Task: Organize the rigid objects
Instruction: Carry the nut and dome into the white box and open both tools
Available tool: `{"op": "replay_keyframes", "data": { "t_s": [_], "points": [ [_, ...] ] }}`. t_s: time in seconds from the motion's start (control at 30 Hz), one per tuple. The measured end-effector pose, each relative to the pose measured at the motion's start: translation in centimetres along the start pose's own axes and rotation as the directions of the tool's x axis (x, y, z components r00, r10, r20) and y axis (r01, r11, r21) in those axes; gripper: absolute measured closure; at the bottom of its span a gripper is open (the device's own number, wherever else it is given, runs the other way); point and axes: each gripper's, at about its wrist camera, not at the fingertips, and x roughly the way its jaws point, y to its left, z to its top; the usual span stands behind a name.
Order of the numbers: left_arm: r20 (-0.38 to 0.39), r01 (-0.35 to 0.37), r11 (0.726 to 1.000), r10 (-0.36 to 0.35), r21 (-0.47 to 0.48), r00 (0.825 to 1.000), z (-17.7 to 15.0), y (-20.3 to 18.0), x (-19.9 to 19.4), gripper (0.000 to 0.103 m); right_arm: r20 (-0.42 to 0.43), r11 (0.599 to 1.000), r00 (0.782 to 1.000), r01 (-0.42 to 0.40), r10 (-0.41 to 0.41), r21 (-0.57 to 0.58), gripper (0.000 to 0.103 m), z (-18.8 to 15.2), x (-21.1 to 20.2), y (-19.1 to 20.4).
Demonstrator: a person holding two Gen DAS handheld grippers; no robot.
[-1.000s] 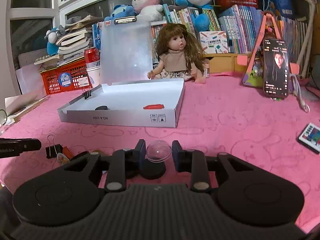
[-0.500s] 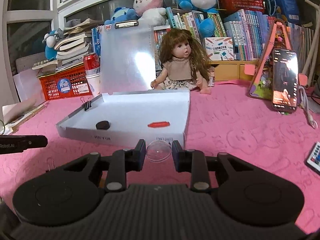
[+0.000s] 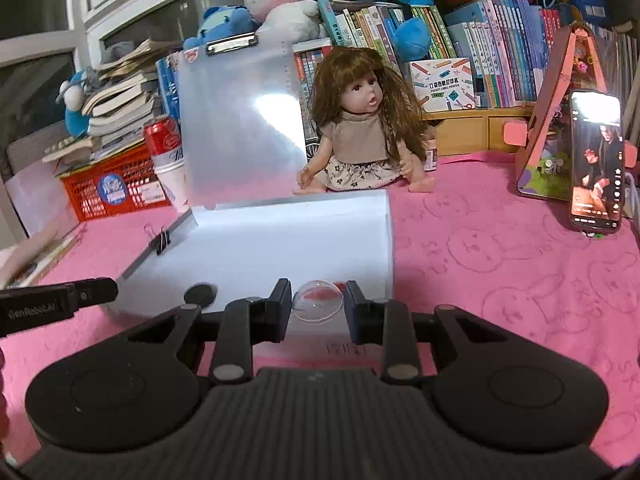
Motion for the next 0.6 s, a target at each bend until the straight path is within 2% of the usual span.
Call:
{"op": "replay_keyframes", "data": {
  "t_s": [0.27,0.6],
  "points": [
    [0.012,0.028,0.999,-0.028,0.037,1.0,3.2,-1.2,3.0,0.082,-0.02,0.999,1.0,0.004,-0.004,0.032,0.07,3.1,2.8,-0.3],
    [-0.076,0.024,1.0,-0.025,-0.009,0.997,5.1,-0.3,7.5,0.082,-0.092,0.996,0.996,0.022,-0.014,0.082,0.07,5.2,6.4,-1.4]
  ]
}}
